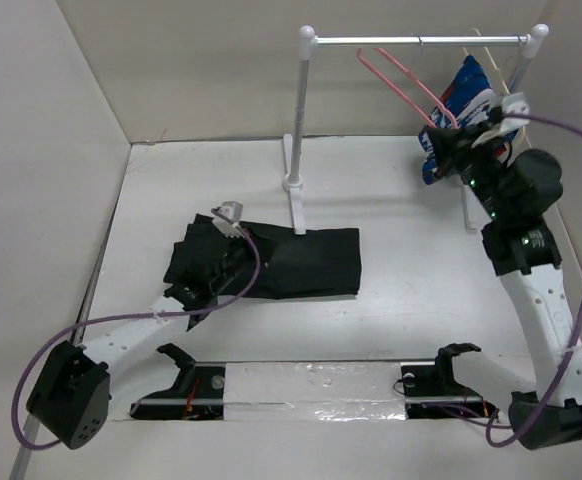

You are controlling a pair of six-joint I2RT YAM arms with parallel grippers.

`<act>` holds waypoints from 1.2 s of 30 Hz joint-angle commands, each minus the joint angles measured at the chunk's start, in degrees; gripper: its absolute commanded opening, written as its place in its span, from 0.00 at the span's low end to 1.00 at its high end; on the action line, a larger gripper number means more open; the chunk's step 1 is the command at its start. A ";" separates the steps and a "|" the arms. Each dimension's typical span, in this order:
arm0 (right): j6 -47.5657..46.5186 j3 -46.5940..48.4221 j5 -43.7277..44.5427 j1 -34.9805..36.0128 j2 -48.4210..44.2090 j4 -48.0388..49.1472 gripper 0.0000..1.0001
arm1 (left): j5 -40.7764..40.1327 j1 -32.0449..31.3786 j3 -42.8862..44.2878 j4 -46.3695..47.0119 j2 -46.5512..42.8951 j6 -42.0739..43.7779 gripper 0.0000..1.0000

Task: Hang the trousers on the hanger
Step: Pick up the hanger from the clothesline.

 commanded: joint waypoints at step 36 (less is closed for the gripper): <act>-5.48 20.35 -4.16 -11.36 21.71 -1.48 0.00 | -14.95 -23.86 7.14 1.79 -2.42 14.73 0.31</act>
